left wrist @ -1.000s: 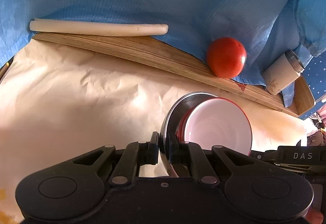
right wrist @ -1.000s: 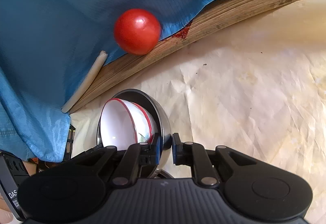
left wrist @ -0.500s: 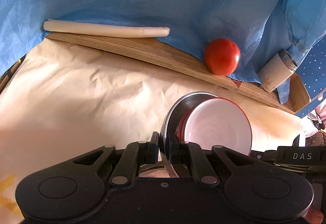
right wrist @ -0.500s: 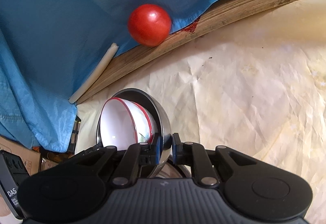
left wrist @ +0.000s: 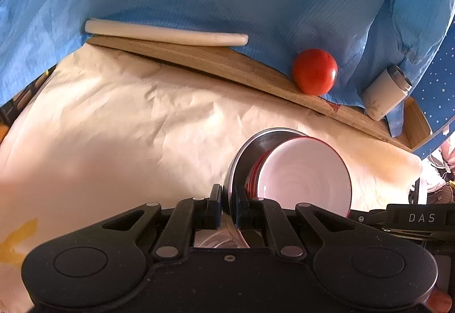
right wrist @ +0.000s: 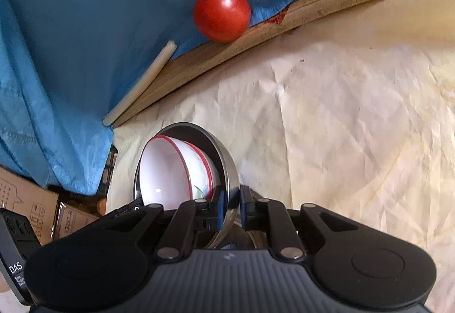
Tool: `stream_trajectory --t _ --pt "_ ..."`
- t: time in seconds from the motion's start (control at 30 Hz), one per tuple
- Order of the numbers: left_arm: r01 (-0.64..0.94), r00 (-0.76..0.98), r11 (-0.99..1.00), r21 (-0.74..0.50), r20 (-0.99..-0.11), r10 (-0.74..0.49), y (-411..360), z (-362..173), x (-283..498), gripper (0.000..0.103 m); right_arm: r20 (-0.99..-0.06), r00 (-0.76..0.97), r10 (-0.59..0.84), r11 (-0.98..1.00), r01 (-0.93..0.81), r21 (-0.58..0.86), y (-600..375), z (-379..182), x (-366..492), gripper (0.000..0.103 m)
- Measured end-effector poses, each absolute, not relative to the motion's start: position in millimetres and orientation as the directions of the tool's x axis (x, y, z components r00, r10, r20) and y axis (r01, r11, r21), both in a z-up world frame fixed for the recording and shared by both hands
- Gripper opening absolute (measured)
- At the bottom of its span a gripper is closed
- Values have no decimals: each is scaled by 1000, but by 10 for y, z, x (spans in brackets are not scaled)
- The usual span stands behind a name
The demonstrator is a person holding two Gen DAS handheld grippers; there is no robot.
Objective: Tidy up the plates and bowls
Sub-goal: 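Lift the steel bowl with both grippers and carry it over the steel plates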
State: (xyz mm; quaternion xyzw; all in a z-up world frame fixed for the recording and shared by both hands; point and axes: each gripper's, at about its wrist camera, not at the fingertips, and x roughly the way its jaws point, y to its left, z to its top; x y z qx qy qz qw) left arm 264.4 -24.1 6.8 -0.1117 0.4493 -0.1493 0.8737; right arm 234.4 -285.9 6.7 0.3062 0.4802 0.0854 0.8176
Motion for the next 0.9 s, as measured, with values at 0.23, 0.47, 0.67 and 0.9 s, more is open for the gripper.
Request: stream_trajectory --t 0.23,0.47,0.67,0.9 --pt "160 544 933 -324 -760 -357 -164 -8 2512 7 -741 511 436 801 154 578 -2781 -17 2216 13" --pt "156 542 936 -316 -764 -349 -115 -60 2387 7 -748 502 434 811 142 567 -2707 -67 2108 13" --pt "150 533 938 -312 -774 -342 -67 -136 2309 7 -755 486 439 814 140 564 -2663 -146 2031 13" --pt "151 534 938 -310 -773 -342 -15 -145 2201 7 -759 480 439 822 127 556 -2616 -142 1953 13"
